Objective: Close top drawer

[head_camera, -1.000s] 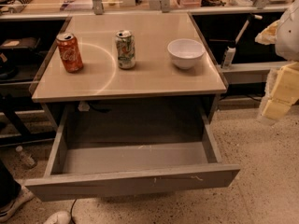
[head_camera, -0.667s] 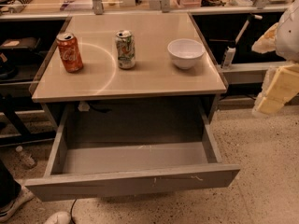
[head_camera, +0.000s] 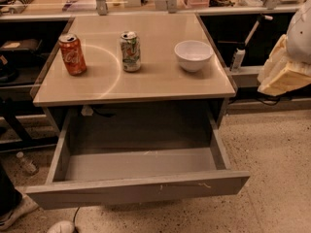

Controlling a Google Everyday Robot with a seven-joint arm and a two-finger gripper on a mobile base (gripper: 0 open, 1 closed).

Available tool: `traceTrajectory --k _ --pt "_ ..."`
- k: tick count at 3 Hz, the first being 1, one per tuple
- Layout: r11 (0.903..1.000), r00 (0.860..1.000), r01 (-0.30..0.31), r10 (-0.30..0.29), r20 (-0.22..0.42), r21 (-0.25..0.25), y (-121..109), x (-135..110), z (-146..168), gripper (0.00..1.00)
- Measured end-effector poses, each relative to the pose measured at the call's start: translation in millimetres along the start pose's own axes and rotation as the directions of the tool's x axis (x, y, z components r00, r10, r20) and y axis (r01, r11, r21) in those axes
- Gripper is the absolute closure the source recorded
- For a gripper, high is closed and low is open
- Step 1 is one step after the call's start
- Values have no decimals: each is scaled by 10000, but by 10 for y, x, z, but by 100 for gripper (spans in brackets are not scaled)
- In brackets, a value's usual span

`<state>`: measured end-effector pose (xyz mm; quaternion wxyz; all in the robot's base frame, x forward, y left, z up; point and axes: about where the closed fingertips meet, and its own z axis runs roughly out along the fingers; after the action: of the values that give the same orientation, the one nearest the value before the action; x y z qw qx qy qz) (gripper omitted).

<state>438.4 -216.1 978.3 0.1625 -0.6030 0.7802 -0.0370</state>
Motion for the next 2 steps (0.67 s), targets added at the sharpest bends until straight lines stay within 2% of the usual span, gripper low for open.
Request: traceTrajectory --k 1,2 --pt "10000 10000 0 0 0 0 0 0 0 89" --pt "10000 10000 0 0 0 1 0 0 0 100"
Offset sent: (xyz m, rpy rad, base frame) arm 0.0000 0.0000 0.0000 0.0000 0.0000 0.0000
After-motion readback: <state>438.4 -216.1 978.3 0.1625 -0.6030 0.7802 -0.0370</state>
